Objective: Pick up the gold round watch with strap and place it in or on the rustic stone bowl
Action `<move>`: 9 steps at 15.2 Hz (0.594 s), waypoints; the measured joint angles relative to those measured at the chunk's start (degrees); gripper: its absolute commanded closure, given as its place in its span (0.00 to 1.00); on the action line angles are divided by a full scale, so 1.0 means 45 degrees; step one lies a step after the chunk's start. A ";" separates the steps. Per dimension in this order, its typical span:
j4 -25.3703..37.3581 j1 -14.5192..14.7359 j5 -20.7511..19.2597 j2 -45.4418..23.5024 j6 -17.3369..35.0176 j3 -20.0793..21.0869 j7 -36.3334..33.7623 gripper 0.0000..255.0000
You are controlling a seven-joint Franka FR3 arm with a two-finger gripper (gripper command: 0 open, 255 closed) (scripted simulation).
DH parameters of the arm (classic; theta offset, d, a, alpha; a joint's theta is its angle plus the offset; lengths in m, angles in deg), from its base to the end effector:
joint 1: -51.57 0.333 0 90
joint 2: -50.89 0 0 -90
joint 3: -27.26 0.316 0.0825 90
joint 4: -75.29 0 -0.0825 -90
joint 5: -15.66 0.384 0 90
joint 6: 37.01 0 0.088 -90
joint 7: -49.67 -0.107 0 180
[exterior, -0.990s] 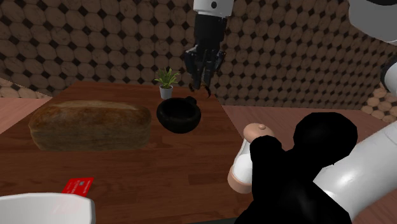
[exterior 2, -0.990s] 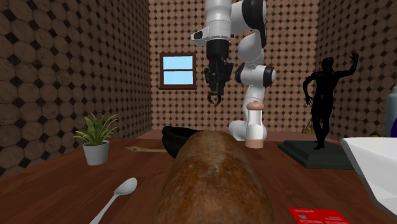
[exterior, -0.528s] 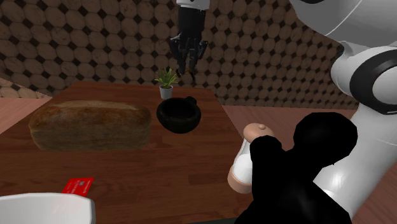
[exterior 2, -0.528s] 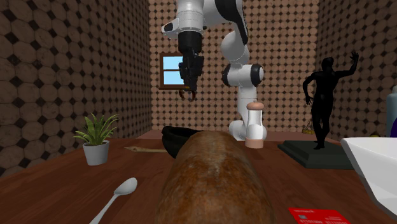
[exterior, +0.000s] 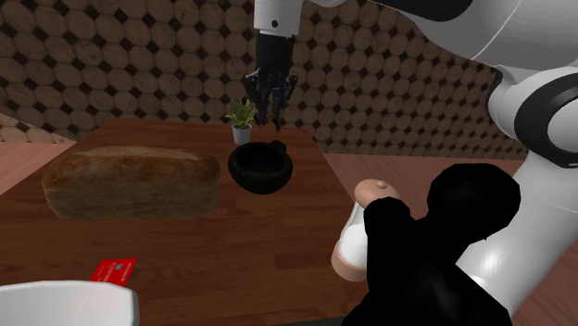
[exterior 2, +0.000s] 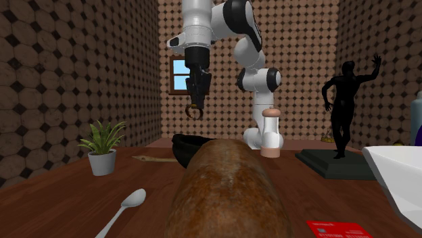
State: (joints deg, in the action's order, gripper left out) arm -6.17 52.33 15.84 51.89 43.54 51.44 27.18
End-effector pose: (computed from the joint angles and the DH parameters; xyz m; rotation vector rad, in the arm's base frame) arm 0.4800 0.2264 0.6877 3.1372 0.0678 0.0026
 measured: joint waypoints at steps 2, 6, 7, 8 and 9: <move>-0.0565 -0.0029 0.0076 0.0188 0.0393 -0.0033 0.0055 1.00; -0.1664 -0.0065 0.0201 0.0500 0.1207 -0.0084 0.0145 1.00; -0.1930 -0.0067 0.0231 0.0578 0.1403 -0.0091 0.0158 1.00; -0.2108 -0.0079 0.0241 0.0606 0.1555 -0.0106 0.0191 1.00; -0.2405 -0.0078 0.0274 0.0692 0.1771 -0.0110 0.0197 1.00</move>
State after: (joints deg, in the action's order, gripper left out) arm -16.99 51.97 17.07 55.00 51.51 50.94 28.06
